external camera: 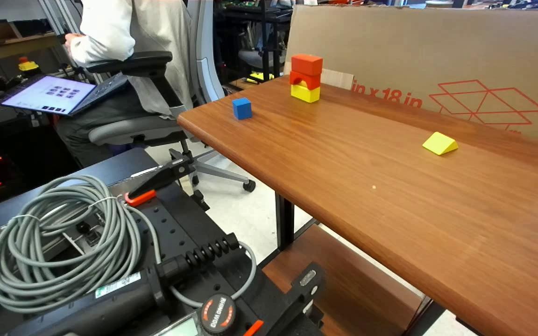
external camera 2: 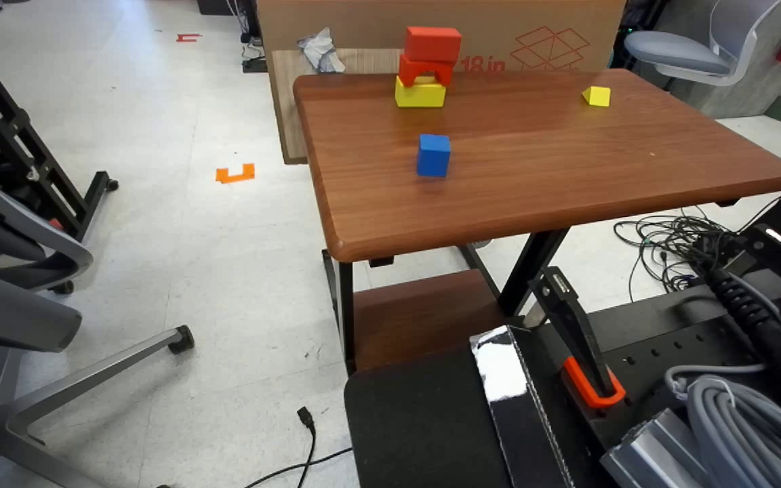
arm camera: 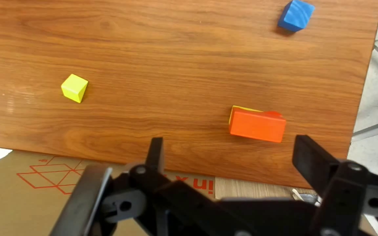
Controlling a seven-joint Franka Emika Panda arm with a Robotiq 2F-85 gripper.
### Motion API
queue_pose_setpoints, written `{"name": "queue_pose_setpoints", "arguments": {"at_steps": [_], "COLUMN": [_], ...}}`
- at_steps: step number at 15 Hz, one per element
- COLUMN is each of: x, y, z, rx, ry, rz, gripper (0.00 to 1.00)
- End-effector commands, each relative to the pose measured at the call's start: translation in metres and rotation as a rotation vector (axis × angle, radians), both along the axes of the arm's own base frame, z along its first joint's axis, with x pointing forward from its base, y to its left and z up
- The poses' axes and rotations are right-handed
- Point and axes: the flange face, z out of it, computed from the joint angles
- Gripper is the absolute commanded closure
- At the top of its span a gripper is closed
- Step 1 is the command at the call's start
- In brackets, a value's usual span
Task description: Stack the orange block on top of the other orange block
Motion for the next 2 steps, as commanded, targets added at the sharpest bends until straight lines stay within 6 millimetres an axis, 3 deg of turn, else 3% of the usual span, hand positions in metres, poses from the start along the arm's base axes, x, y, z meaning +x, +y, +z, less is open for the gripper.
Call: {"name": "queue_pose_setpoints", "arguments": {"at_steps": [1, 2], "x": [0.0011, 0.0011], "y": [0.0015, 0.0030], "z": [-0.0025, -0.0088], "rx": [0.000, -0.001], "ry": [0.004, 0.013], "rz": [0.000, 0.001], "gripper": [0.00, 0.00]}}
